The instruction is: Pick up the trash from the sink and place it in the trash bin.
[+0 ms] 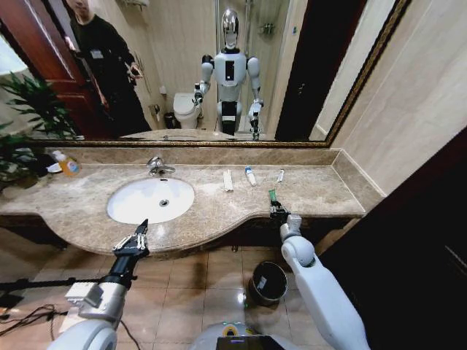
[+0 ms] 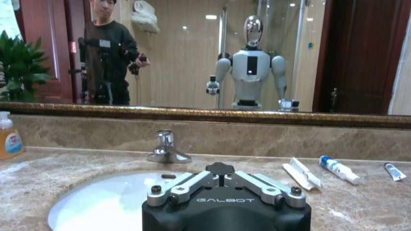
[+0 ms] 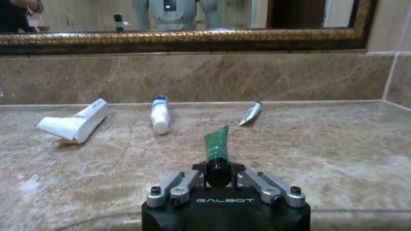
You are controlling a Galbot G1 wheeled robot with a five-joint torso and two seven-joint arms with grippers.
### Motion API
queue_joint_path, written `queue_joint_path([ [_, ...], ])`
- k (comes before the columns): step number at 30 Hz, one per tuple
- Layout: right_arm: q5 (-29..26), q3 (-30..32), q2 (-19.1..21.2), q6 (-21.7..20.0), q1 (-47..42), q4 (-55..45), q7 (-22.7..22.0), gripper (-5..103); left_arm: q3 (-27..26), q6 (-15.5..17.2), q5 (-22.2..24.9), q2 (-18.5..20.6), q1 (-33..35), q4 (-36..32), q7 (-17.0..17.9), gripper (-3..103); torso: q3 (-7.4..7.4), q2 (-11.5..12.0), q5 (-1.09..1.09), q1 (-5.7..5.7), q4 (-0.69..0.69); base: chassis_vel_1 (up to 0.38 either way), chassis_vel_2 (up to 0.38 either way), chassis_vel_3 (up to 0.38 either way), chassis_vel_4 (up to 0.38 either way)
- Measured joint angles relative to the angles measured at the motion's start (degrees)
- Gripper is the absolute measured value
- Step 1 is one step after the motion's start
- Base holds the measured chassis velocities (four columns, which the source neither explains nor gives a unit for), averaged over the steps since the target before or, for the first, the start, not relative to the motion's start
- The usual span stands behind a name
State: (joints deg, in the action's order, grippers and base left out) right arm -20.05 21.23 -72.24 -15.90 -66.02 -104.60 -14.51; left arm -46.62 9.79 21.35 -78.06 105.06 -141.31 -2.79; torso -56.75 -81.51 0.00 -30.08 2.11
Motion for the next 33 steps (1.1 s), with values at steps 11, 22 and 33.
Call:
queue_joint_path([
  [11,-1.9,2.9,1.9,0.9,-10.8,-8.5,1.8,21,0.0,0.0,0.0,0.0,0.0,0.0,0.0,0,0.00,0.0,0.00,0.00,0.00,0.000,0.000,0.000,0.000],
  [22,-1.8,5.0,3.1,5.1,-21.0,-10.1,5.8,21,0.0,0.0,0.0,0.0,0.0,0.0,0.0,0,0.00,0.0,0.00,0.00,0.00,0.000,0.000,0.000,0.000],
  [33,1.7,3.8,1.3,10.1,-22.4,1.7,7.4,21,0.0,0.0,0.0,0.0,0.0,0.0,0.0,0,0.00,0.0,0.00,0.00,0.00,0.000,0.000,0.000,0.000],
])
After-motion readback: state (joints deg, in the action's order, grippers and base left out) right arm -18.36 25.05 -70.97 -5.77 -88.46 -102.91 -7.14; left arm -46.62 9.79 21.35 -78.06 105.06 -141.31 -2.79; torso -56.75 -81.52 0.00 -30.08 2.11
